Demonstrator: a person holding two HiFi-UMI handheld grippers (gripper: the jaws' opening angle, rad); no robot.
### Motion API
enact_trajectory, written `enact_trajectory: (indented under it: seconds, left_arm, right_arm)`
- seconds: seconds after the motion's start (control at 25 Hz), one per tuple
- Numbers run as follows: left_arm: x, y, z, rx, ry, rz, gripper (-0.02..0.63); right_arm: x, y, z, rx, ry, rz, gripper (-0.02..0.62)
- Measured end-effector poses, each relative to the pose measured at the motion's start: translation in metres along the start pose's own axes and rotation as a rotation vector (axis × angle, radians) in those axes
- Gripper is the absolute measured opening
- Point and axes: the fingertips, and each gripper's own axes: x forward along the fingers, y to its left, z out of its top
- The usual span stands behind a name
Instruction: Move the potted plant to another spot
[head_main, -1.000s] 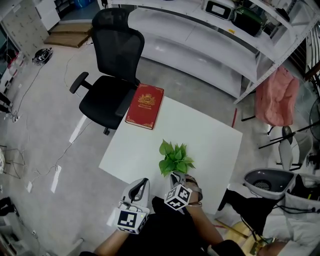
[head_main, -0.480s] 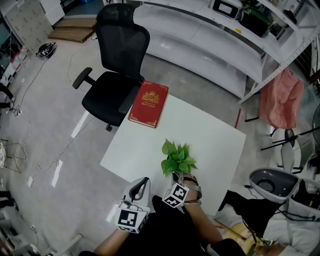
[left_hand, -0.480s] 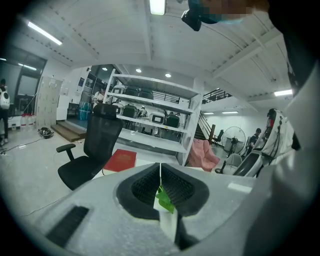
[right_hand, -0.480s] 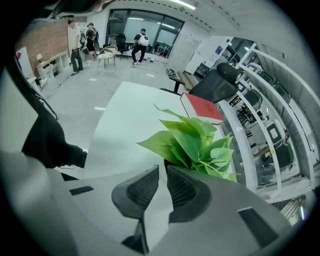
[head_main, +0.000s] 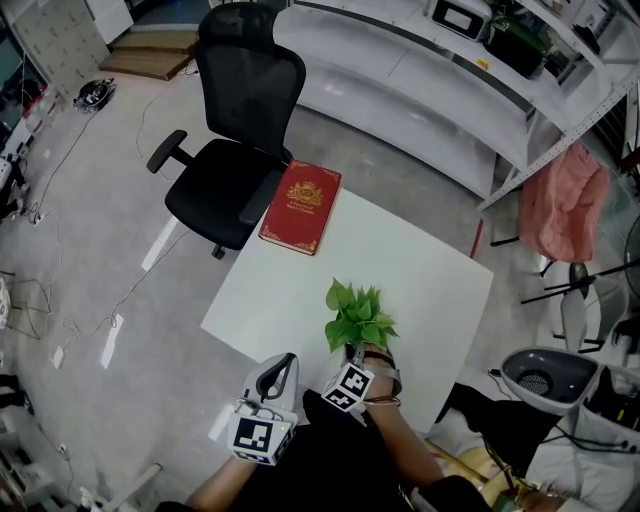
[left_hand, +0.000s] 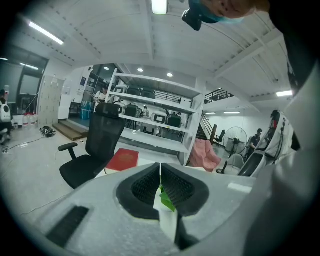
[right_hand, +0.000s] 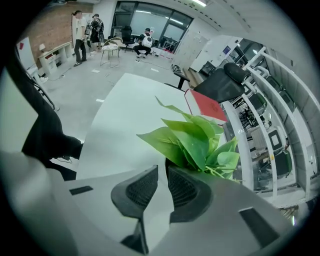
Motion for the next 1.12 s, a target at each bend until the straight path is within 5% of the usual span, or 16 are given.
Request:
enact_trajectory:
  seconds: [1.12]
  left_arm:
    - [-0.045, 0.015, -0.006, 0.014, 0.001, -0.037, 0.021]
  right_arm:
    - [0.001, 0.017, 0.003, 0.003, 0.054, -0.060, 0.034]
